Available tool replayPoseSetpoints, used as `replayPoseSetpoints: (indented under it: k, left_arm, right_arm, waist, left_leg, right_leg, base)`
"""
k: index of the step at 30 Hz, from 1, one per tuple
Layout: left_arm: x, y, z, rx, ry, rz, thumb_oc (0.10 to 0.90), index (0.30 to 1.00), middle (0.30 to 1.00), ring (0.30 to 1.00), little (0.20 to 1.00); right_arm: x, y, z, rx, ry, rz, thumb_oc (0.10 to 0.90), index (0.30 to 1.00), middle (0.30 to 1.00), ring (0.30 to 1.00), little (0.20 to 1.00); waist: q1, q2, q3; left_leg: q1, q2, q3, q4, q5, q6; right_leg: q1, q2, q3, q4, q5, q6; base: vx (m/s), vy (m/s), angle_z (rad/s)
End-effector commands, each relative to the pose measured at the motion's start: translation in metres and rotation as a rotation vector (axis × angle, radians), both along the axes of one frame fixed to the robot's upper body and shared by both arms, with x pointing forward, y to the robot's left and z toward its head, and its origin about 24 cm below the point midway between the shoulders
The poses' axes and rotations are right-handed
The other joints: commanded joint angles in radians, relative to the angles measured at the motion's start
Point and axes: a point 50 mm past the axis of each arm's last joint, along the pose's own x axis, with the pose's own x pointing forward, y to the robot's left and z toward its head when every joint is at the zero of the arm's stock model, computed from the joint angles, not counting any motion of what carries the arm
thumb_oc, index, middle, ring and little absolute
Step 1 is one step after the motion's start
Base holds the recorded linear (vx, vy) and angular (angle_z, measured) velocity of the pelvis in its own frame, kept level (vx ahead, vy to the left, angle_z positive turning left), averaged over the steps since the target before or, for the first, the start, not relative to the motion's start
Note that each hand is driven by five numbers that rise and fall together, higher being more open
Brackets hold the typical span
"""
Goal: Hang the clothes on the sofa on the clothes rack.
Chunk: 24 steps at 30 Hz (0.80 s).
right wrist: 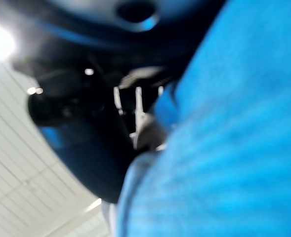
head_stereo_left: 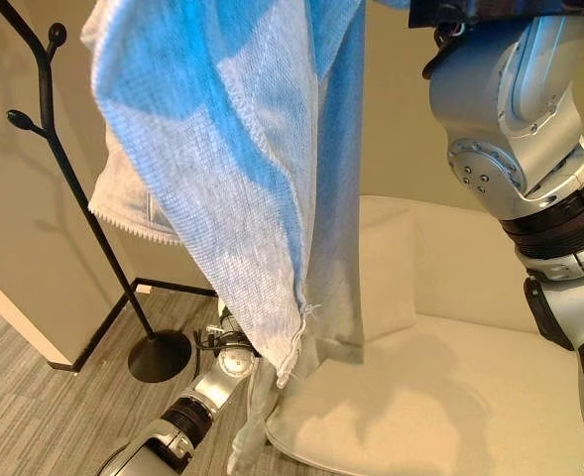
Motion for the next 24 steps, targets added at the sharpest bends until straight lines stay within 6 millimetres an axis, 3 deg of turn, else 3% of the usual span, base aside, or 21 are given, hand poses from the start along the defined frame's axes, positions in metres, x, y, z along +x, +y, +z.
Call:
replayPoseSetpoints:
  k: [1,6,9,10,11,13,14,15,19,20,24]
  left_arm:
    - [0.018,0.005,0.05,-0.099,-0.242,-0.012,0.4,0.3,0.3,0.3,0.3]
    - [0.004,0.038,0.065,-0.132,-0.33,0.079,0.4,0.3,0.3,0.3,0.3]
    - [-0.01,0.069,0.08,-0.095,-0.417,0.172,0.4,0.3,0.3,0.3,0.3]
    - [-0.022,0.09,0.089,-0.057,-0.47,0.239,0.4,0.3,0.3,0.3,0.3]
    - [-0.028,0.097,0.092,-0.04,-0.49,0.267,0.4,0.3,0.3,0.3,0.3]
    - [-0.075,0.156,0.124,0.207,-0.653,0.524,0.4,0.3,0.3,0.3,0.3]
    - [-0.081,0.161,0.126,0.233,-0.661,0.547,0.4,0.3,0.3,0.3,0.3]
    - [-0.097,0.176,0.142,0.323,-0.727,0.619,0.4,0.3,0.3,0.3,0.3]
    - [-0.11,0.187,0.167,0.496,-0.806,0.643,0.4,0.3,0.3,0.3,0.3]
    - [-0.115,0.189,0.182,0.578,-0.862,0.647,0.4,0.3,0.3,0.3,0.3]
    - [-0.114,0.188,0.198,0.594,-0.958,0.665,0.4,0.3,0.3,0.3,0.3]
  right_arm:
    - [0.0,-0.035,0.026,0.125,-0.032,-0.114,0.4,0.3,0.3,0.3,0.3]
    - [0.007,-0.058,0.018,0.113,-0.008,-0.217,0.4,0.3,0.3,0.3,0.3]
    - [0.008,-0.072,0.003,0.053,0.007,-0.283,0.4,0.3,0.3,0.3,0.3]
    - [0.006,-0.084,-0.008,0.006,0.01,-0.331,0.4,0.3,0.3,0.3,0.3]
    - [0.004,-0.09,-0.014,-0.011,0.016,-0.353,0.4,0.3,0.3,0.3,0.3]
    - [-0.008,-0.117,-0.058,-0.217,0.077,-0.437,0.4,0.3,0.3,0.3,0.3]
    - [-0.011,-0.12,-0.063,-0.238,0.087,-0.439,0.4,0.3,0.3,0.3,0.3]
    - [-0.014,-0.125,-0.071,-0.276,0.106,-0.442,0.4,0.3,0.3,0.3,0.3]
    - [-0.018,-0.13,-0.079,-0.293,0.117,-0.432,0.4,0.3,0.3,0.3,0.3]
    - [-0.02,-0.128,-0.083,-0.336,0.109,-0.445,0.4,0.3,0.3,0.3,0.3]
    - [-0.029,-0.131,-0.08,-0.337,0.052,-0.486,0.4,0.3,0.3,0.3,0.3]
  waist:
    - [0.059,-0.012,-0.084]
    - [0.071,-0.006,-0.085]
    - [0.082,0.001,-0.078]
    - [0.088,0.005,-0.075]
    - [0.091,0.006,-0.078]
    - [0.11,0.022,-0.071]
    - [0.113,0.022,-0.073]
    - [0.128,0.033,-0.062]
    - [0.147,0.032,-0.048]
    - [0.159,0.034,-0.038]
    - [0.171,0.034,-0.006]
  left_leg:
    - [0.024,0.042,-0.01,0.003,-0.109,-0.025]
    - [0.026,0.041,-0.013,0.003,-0.118,-0.026]
    - [0.021,0.042,-0.015,0.003,-0.106,-0.025]
    - [0.02,0.044,-0.017,0.003,-0.104,-0.026]
    - [0.024,0.046,-0.019,0.003,-0.113,-0.029]
    - [0.007,0.07,-0.026,0.003,-0.076,-0.047]
    - [0.007,0.076,-0.03,0.003,-0.081,-0.053]
    - [-0.006,0.092,-0.036,0.003,-0.058,-0.068]
    - [-0.037,0.115,-0.06,0.003,-0.023,-0.088]
    - [-0.059,0.121,-0.075,0.003,-0.002,-0.097]
    - [-0.111,0.109,-0.109,0.003,0.041,-0.109]
  right_leg:
    - [-0.011,-0.053,-0.004,0.038,-0.036,0.061]
    - [-0.004,-0.051,-0.009,0.035,-0.044,0.062]
    - [-0.008,-0.05,-0.012,0.037,-0.04,0.06]
    - [-0.007,-0.049,-0.016,0.038,-0.042,0.059]
    - [-0.001,-0.046,-0.017,0.037,-0.05,0.059]
    - [-0.006,-0.023,-0.03,0.034,-0.057,0.047]
    - [0.0,-0.017,-0.033,0.03,-0.065,0.047]
    - [-0.001,-0.001,-0.041,0.024,-0.072,0.041]
    - [-0.006,0.025,-0.062,0.018,-0.079,0.031]
    - [-0.009,0.032,-0.076,0.013,-0.081,0.027]
    - [-0.02,0.024,-0.113,0.016,-0.081,0.028]
  base:
    - [0.0,0.0,0.0]
    - [-0.02,-0.003,0.0]
    - [-0.03,-0.021,0.01]
    - [0.01,-0.048,0.07]
    - [-0.04,-0.124,0.09]
    - [-0.06,-0.206,0.17]
    - [-0.07,-0.227,0.15]
    - [-0.07,-0.178,0.11]
    - [-0.09,-0.122,0.19]
    - [-0.11,-0.088,0.43]
    - [-0.13,-0.011,0.33]
